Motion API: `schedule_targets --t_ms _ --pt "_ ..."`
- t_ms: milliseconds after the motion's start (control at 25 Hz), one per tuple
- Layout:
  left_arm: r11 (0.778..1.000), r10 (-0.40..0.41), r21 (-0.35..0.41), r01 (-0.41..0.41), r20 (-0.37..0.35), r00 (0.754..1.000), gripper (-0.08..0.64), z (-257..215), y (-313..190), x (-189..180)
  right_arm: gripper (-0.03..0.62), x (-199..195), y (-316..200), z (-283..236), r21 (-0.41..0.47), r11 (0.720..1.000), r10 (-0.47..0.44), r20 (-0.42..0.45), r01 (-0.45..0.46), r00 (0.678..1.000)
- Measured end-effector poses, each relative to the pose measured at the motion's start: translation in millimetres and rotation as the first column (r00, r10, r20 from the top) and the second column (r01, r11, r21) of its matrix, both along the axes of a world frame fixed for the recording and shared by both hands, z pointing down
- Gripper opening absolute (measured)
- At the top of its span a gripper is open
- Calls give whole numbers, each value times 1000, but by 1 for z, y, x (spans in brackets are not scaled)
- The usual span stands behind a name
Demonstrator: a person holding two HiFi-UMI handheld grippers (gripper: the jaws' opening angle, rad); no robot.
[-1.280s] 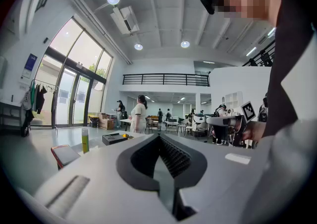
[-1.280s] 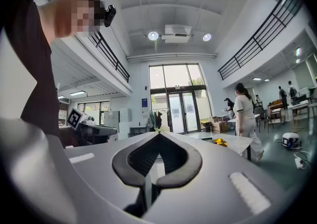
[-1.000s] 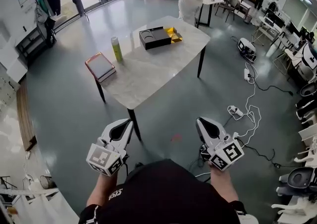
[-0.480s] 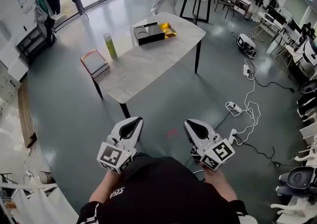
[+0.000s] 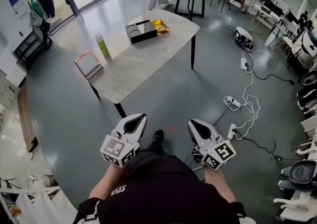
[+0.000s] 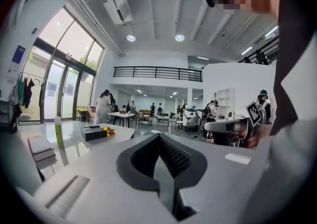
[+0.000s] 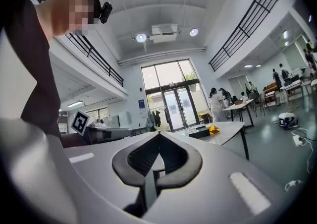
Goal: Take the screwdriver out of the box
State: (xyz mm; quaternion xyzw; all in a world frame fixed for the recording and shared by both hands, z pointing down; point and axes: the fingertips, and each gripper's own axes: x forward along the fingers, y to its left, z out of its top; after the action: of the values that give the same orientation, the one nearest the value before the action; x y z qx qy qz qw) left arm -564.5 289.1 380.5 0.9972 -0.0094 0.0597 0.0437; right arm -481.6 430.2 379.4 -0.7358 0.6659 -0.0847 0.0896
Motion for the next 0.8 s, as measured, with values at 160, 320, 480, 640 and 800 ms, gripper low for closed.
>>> schedule_targets --t_ms 160,320,480,640,800 --pt "1000 19 8 -19 -8 1000 2 -1 -2 30 14 26 -4 4 -1 1000 21 12 -21 1000" --pt "999 46 19 -45 -17 999 2 -1 -16 61 14 51 -23 7 -17 1000 24 7 -23 1000" --pt "997 74 18 -73 -35 997 2 -8 -33 101 14 84 -42 7 -30 999 24 10 -24 1000" --pt "994 106 21 -105 -44 993 2 -13 -57 144 14 125 -67 2 -41 998 38 14 -37 999" --pt "990 139 18 -138 -48 989 2 -18 -77 179 14 163 -94 -9 -31 998 52 11 -51 999"
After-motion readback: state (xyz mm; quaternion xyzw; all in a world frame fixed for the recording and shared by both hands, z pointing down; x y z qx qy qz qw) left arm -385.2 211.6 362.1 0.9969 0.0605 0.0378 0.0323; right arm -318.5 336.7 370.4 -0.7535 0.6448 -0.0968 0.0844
